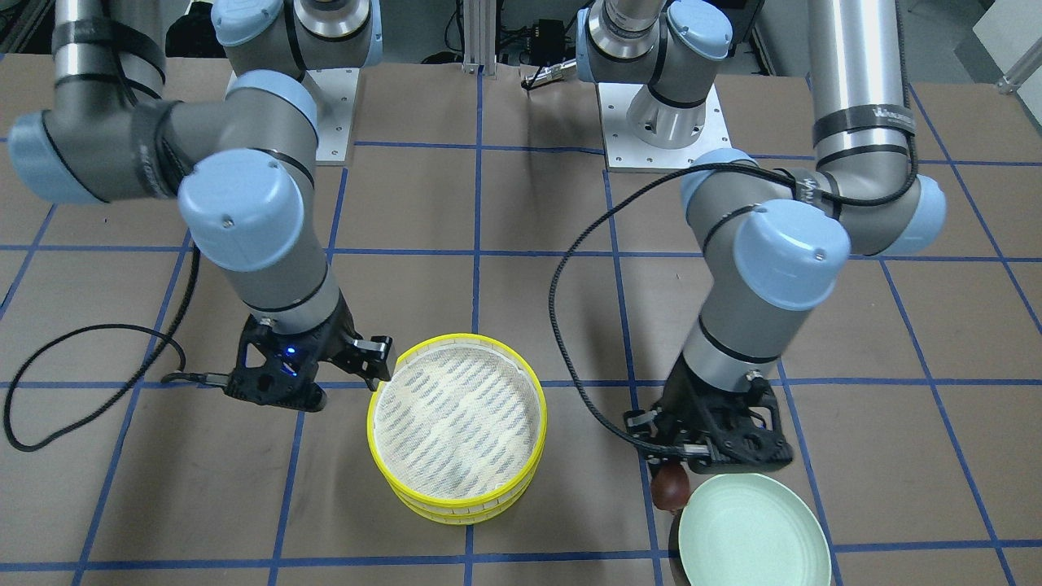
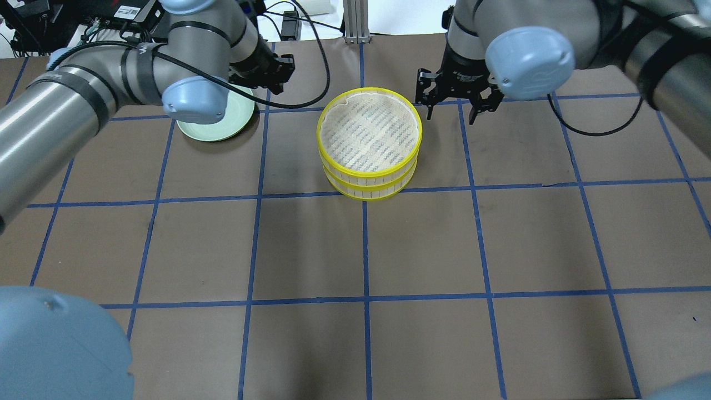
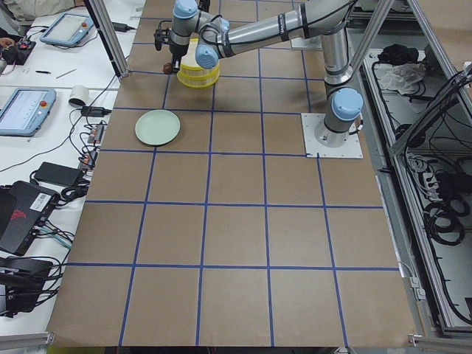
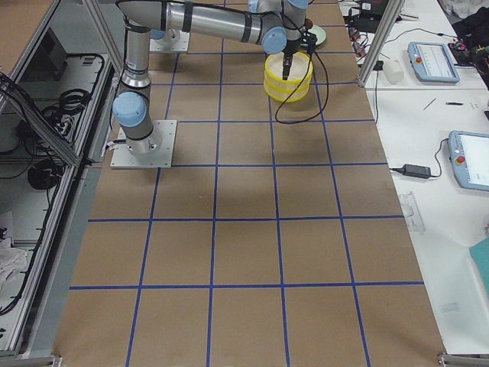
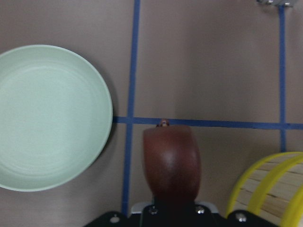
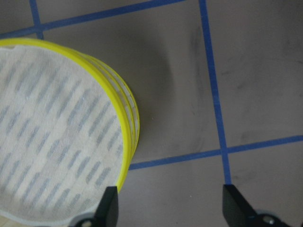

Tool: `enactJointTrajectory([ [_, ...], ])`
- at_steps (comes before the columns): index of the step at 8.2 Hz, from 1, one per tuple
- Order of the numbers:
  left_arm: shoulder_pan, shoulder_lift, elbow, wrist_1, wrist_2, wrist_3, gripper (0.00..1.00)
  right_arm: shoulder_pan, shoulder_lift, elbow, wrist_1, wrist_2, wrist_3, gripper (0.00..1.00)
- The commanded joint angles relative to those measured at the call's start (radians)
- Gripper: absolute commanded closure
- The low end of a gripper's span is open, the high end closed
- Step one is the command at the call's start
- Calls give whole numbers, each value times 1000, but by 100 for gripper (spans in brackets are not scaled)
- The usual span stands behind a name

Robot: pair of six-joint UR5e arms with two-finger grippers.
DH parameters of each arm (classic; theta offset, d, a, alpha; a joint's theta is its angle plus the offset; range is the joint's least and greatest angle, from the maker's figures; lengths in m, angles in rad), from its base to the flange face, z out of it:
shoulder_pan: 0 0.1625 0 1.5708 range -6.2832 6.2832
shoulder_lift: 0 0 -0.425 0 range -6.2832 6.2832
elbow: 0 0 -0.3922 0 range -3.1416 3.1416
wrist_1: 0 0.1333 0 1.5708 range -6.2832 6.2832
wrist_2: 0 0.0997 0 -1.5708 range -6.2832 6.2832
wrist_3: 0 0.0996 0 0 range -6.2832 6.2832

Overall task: Place buns in different layers of steamer
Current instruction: 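Carry the brown bun into the top tier and open the left gripper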

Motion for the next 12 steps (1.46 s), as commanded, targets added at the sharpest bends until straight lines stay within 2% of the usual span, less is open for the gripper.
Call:
enactJointTrajectory([
  [1, -169, 2, -12, 11, -7, -283, 100, -44, -172, -26, 234, -1, -140, 11],
  [3, -255, -17, -16, 11, -27, -406, 100, -44, -194, -12, 238, -14, -174, 6],
  [4, -272, -24, -16, 11, -66, -444, 100, -44, -193, -10, 227, -3, -174, 0],
  [5, -274, -32, -18, 12, -68, -463, 96, -46, -194, -9, 239, -1, -176, 0],
  [6, -277, -41, -18, 24, -62, -457, 62, -44, -193, -4, 235, -1, -206, 0],
  [7, -274, -43, -16, 29, -54, -448, 16, -44, -193, 2, 227, -4, -283, 0],
  [8, -274, -46, -16, 44, -53, -445, 1, -46, -193, 4, 215, -11, -300, 0],
  [12, -271, -46, -6, 46, -48, -428, 0, -47, -193, 4, 215, -14, -305, 0],
])
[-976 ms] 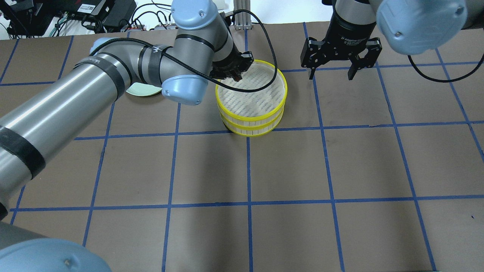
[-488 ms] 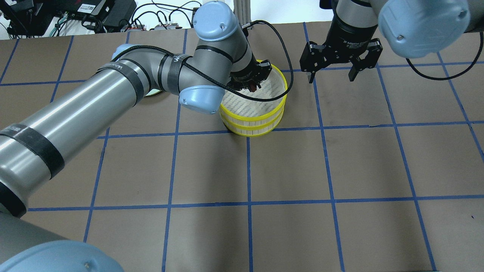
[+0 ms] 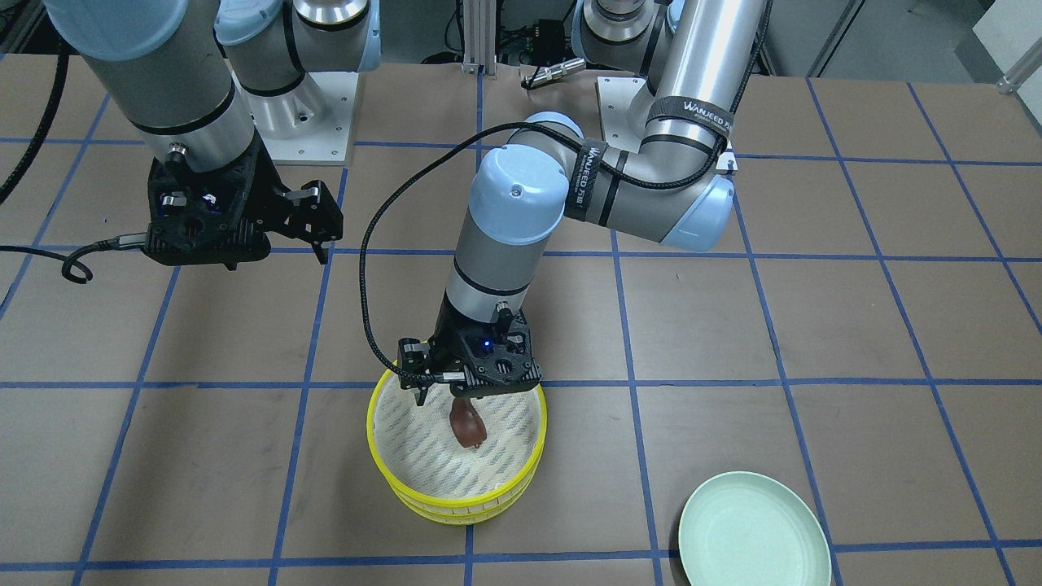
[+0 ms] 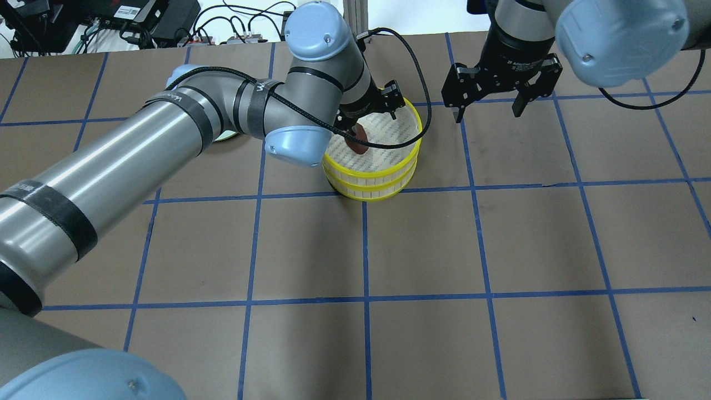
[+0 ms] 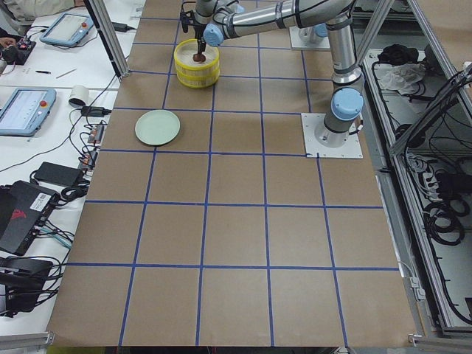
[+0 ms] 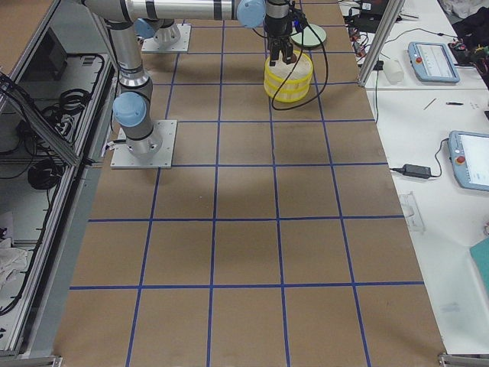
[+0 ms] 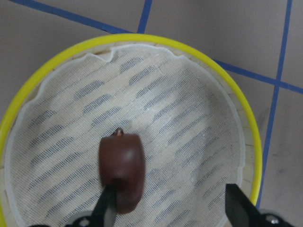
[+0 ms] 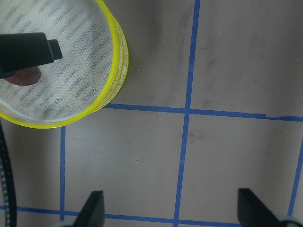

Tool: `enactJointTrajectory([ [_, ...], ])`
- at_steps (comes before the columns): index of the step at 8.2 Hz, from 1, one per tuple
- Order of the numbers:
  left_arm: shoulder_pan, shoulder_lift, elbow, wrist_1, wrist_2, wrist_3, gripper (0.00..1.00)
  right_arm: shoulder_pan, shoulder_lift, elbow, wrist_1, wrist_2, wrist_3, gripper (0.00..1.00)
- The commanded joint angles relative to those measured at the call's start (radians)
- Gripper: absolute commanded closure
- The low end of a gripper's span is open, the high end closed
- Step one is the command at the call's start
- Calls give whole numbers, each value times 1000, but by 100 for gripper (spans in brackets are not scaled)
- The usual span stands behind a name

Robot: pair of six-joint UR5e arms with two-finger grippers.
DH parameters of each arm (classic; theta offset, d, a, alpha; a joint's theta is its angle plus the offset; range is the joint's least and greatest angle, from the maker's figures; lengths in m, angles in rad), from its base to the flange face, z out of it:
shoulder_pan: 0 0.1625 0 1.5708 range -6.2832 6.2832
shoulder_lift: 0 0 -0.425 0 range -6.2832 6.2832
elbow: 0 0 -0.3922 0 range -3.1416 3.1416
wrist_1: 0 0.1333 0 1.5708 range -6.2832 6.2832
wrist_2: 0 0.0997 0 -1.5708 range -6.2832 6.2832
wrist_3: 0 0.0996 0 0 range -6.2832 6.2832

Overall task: Place buns in different layers of steamer
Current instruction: 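Carry the brown bun into the top tier and open the left gripper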

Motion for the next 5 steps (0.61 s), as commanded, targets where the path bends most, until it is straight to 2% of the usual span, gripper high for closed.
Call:
enactJointTrajectory([
  [1, 20, 4, 12, 1, 16, 60, 0, -1, 2, 2, -2, -4, -1, 0],
  [3, 124, 30, 14, -33, 93, 288, 0, -2, 0, 2, -2, 1, 10, 0],
  [5, 249, 71, 15, -137, 96, 469, 0, -4, 0, 3, -1, 0, 7, 0],
])
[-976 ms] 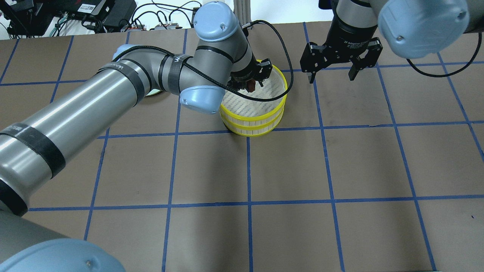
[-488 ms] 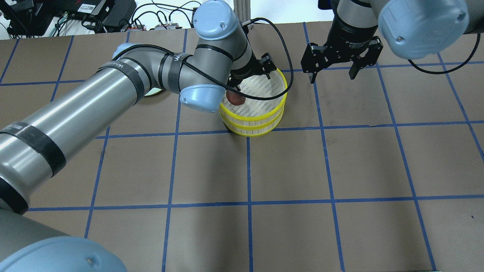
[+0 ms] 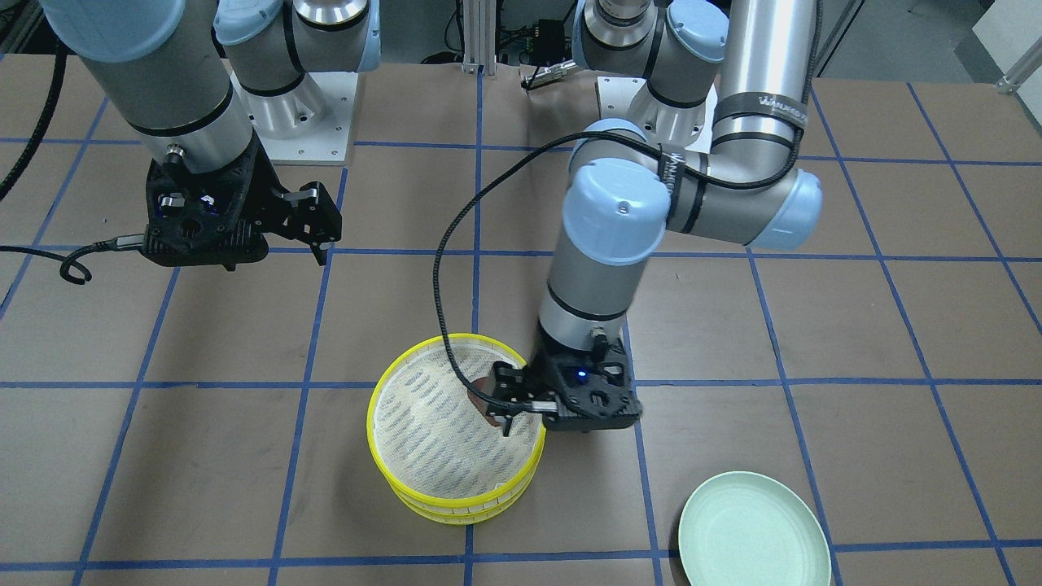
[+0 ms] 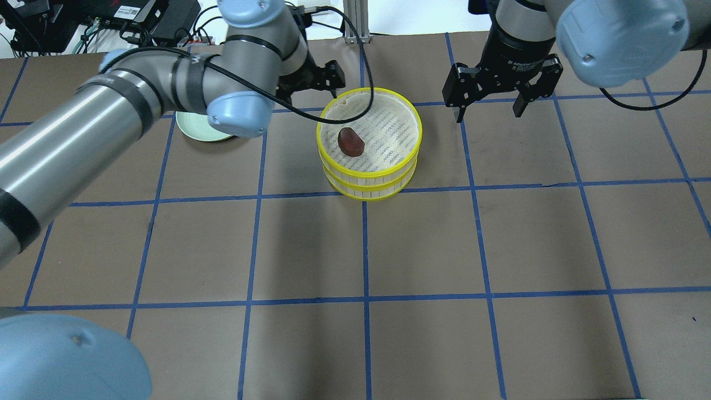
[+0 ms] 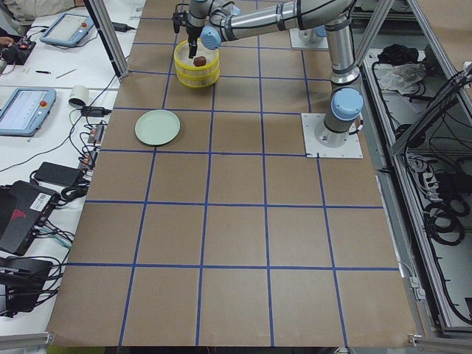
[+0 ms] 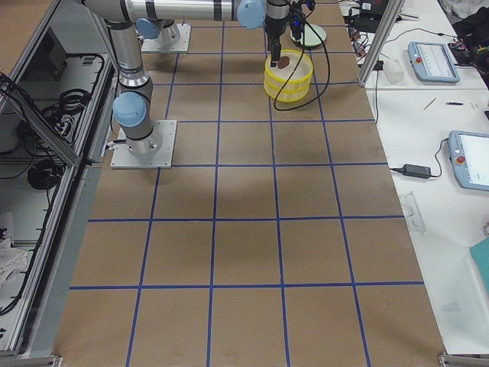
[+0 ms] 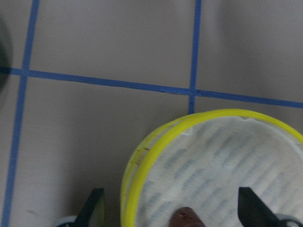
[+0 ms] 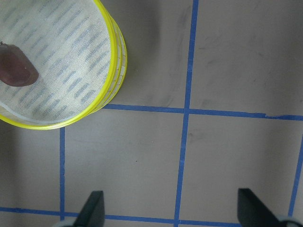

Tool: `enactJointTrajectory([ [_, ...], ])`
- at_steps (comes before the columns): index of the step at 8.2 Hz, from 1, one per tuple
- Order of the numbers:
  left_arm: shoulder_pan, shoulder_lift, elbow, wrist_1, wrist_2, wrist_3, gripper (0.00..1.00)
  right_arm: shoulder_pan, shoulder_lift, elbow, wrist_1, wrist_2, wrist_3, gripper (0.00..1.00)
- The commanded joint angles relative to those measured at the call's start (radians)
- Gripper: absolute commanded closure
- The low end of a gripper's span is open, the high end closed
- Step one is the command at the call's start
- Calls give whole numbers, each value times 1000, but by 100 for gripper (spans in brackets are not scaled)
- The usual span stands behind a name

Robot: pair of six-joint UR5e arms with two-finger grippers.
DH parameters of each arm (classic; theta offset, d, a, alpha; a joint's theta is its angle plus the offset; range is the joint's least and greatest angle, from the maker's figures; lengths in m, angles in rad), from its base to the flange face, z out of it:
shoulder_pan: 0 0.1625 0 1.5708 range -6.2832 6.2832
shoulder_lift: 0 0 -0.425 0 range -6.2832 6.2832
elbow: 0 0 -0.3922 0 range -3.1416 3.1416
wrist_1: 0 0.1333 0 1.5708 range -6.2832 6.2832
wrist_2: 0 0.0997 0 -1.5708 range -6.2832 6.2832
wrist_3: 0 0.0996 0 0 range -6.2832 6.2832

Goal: Place buns in different layers of steamer

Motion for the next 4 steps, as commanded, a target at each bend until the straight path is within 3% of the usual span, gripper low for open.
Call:
enactJointTrajectory([
  [1, 174, 87, 5, -181, 15, 197, 0, -1, 0, 1, -2, -5, 7, 0],
  [3, 253, 187, 66, -437, 62, 275, 0, -1, 0, 1, 0, -10, 6, 0],
  [4, 257, 231, 69, -488, 110, 296, 0, -1, 0, 1, 0, -10, 7, 0],
])
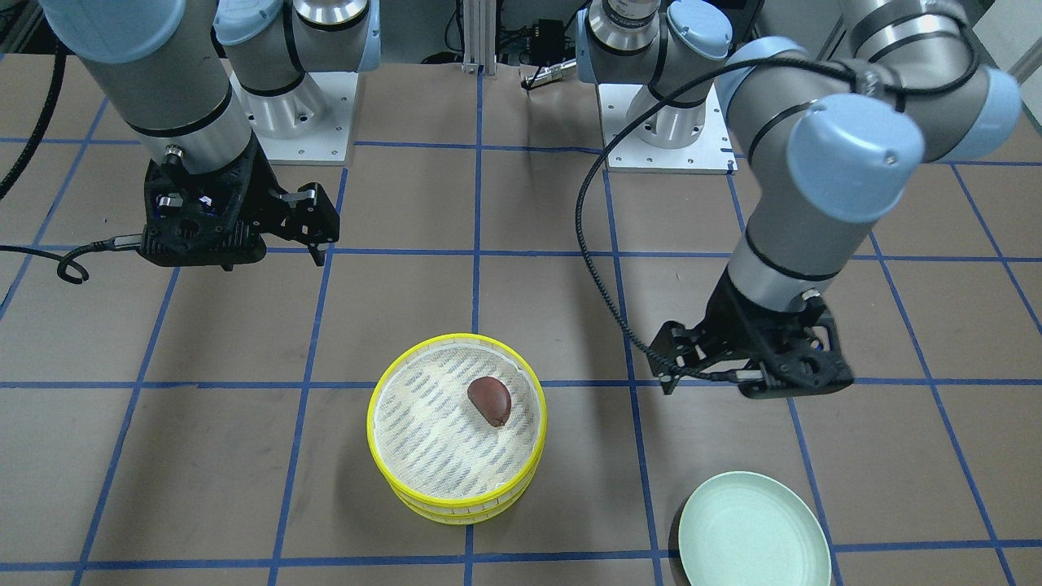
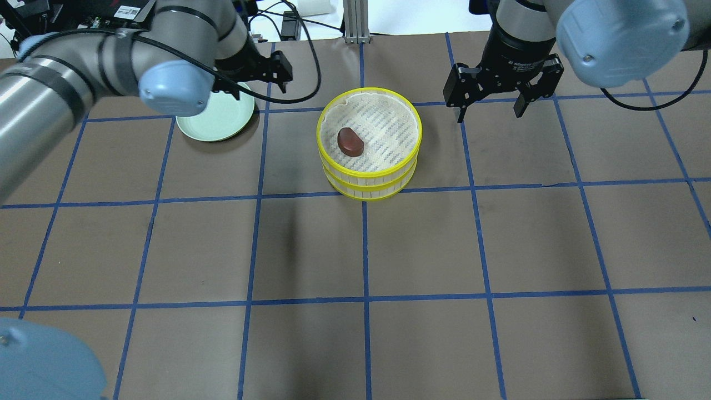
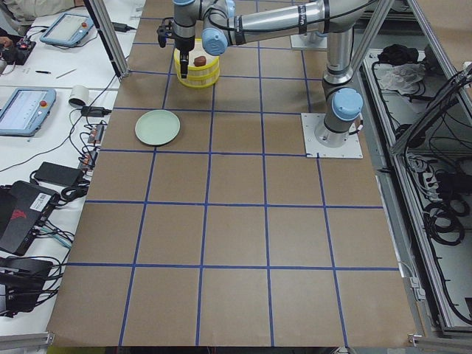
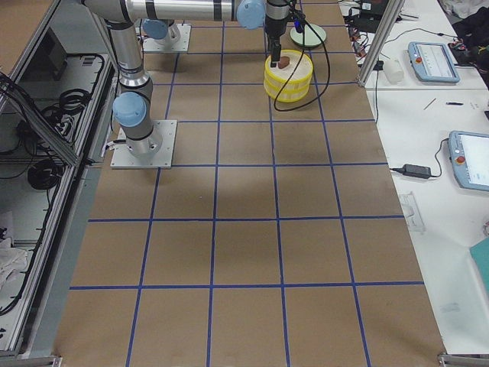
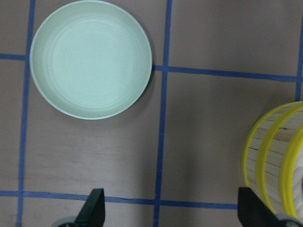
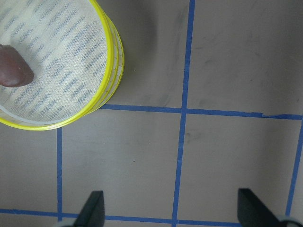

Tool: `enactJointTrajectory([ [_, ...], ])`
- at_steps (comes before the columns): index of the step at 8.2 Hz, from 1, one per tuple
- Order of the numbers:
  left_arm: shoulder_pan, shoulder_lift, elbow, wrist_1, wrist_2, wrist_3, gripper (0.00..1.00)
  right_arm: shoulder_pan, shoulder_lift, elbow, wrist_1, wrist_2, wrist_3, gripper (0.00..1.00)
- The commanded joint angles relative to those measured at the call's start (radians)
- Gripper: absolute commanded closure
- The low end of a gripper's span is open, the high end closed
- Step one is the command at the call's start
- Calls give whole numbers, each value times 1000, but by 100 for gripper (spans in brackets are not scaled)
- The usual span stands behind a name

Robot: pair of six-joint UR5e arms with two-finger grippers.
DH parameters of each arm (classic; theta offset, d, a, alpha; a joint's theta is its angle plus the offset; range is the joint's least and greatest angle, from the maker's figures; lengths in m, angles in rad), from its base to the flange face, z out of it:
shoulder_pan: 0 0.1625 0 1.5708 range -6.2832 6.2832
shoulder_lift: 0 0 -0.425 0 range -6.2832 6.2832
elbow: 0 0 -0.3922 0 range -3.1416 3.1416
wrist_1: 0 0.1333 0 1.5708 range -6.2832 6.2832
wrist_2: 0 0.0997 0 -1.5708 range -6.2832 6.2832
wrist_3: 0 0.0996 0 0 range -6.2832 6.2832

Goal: Place buns in different layers of steamer

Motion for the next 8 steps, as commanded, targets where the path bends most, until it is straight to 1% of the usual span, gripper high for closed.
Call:
enactJointTrajectory([
  [1, 41, 122, 25, -228, 65, 63, 0, 0, 0, 0, 1, -2, 4, 0],
  [3, 33, 195, -5, -334, 48, 61, 0, 0, 0, 0, 1, -2, 5, 0],
  [4, 32, 237, -44, -344, -10, 56, 0, 0, 1, 0, -1, -2, 5, 0],
  [5, 32, 268, -89, -343, -19, 53, 0, 0, 2, 0, -1, -2, 5, 0],
  [6, 32, 286, -111, -341, -19, 53, 0, 0, 3, 0, 1, -2, 5, 0],
  [8, 32, 295, -113, -341, -9, 58, 0, 0, 3, 0, 1, -2, 5, 0],
])
